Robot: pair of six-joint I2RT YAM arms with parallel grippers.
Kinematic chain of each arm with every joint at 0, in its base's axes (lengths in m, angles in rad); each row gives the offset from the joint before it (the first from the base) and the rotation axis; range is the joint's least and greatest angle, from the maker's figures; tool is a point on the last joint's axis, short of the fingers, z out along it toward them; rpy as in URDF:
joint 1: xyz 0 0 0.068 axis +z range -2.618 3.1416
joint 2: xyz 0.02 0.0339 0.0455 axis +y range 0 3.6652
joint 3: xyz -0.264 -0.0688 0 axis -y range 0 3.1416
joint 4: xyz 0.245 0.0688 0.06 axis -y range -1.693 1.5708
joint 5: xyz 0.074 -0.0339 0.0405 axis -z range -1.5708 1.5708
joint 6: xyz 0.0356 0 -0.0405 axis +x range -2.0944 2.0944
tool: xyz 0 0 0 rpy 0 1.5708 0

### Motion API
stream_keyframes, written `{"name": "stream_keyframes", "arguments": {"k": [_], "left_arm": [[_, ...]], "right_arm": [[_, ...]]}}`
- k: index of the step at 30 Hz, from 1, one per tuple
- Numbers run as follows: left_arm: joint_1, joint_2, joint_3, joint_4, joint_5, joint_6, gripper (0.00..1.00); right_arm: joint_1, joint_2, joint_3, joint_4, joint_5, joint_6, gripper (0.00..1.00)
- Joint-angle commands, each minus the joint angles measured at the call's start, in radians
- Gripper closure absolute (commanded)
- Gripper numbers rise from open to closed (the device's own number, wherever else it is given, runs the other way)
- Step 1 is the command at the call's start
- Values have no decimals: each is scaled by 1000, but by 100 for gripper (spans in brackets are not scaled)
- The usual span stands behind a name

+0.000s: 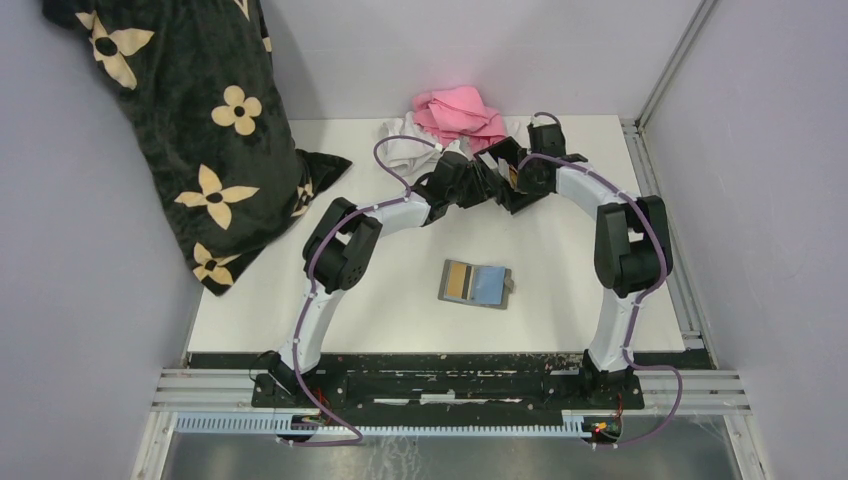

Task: Put the credit cards into the card holder
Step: Pick up the credit card from the storage box.

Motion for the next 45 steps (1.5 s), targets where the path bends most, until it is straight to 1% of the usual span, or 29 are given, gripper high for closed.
{"name": "stream_keyframes", "arguments": {"k": [1, 7, 11, 16, 17, 25, 34, 45], "left_arm": [[-3, 5, 41, 24, 18, 27, 59], [-3, 9, 47, 24, 19, 25, 59], [-3, 10, 49, 24, 19, 25, 59], [-3, 9, 52, 22, 19, 26, 59], [-2, 10, 52, 22, 21, 25, 59], [-2, -9, 34, 21, 12, 31, 59], [0, -61, -16, 12, -29, 46, 59], [0, -134, -87, 16, -76, 59, 58]], "right_arm": [[10, 10, 47, 12, 80, -30, 71], [21, 20, 91, -17, 156, -61, 80], [26, 29, 118, -37, 191, -72, 87], [31, 47, 163, -80, 226, -92, 98], [31, 51, 171, -89, 230, -95, 99], [37, 48, 192, -104, 229, -103, 99], [50, -13, 184, -101, 188, -115, 99], [69, -82, 185, -113, 204, -132, 99]]}}
